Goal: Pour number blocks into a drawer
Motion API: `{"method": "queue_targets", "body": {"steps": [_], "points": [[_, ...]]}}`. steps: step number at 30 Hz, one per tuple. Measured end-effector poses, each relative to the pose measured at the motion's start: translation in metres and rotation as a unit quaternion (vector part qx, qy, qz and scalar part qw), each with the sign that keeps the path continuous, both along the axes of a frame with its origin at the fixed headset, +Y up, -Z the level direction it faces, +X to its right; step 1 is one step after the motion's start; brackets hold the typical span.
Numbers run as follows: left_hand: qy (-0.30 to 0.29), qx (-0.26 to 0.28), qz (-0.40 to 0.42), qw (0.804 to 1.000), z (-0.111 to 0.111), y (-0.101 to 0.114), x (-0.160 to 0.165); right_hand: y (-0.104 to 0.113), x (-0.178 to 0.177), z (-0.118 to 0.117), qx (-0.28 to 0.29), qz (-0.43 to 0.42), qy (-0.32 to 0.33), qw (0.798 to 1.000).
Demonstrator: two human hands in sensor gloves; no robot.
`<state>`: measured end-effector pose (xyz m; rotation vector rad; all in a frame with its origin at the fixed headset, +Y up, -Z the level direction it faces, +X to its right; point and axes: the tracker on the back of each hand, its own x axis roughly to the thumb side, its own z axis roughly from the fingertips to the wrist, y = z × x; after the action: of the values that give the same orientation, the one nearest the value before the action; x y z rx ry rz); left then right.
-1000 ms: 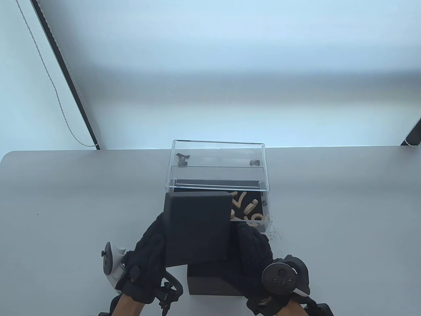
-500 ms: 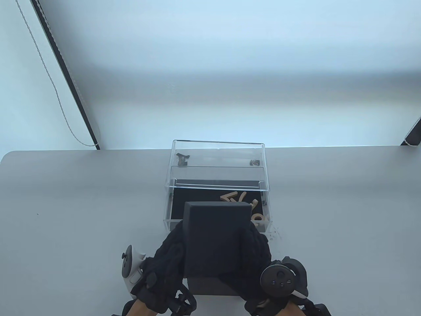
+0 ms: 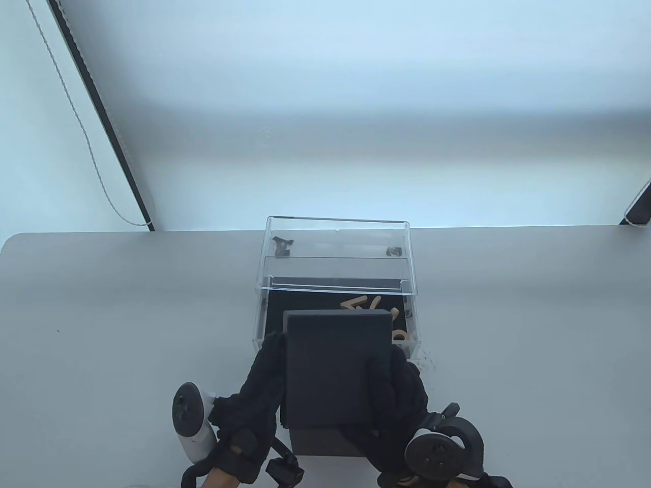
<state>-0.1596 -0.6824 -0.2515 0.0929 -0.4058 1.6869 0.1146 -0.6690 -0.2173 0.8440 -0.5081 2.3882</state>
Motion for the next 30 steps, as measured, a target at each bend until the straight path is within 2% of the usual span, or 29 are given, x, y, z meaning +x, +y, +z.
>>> {"method": "queue_targets", "body": {"steps": [6,13,23,30], "points": [[0.002,-0.045,-0.009,0.999,-0.005,-0.011,-0.005,0.005,0.001,0.006,0.029,0.001,-0.029,0.999],[0.009,-0.088,-0.051,0.995,-0.011,-0.024,-0.009,0.003,0.001,0.006,0.016,0.008,-0.05,0.999],[-0.009,-0.141,-0.075,0.987,-0.019,-0.047,-0.01,-0.008,-0.006,0.004,-0.078,0.039,-0.073,0.993],[-0.011,-0.165,-0.089,0.982,-0.022,-0.06,-0.008,-0.011,-0.004,0.0,-0.119,0.034,-0.076,0.989]]}}
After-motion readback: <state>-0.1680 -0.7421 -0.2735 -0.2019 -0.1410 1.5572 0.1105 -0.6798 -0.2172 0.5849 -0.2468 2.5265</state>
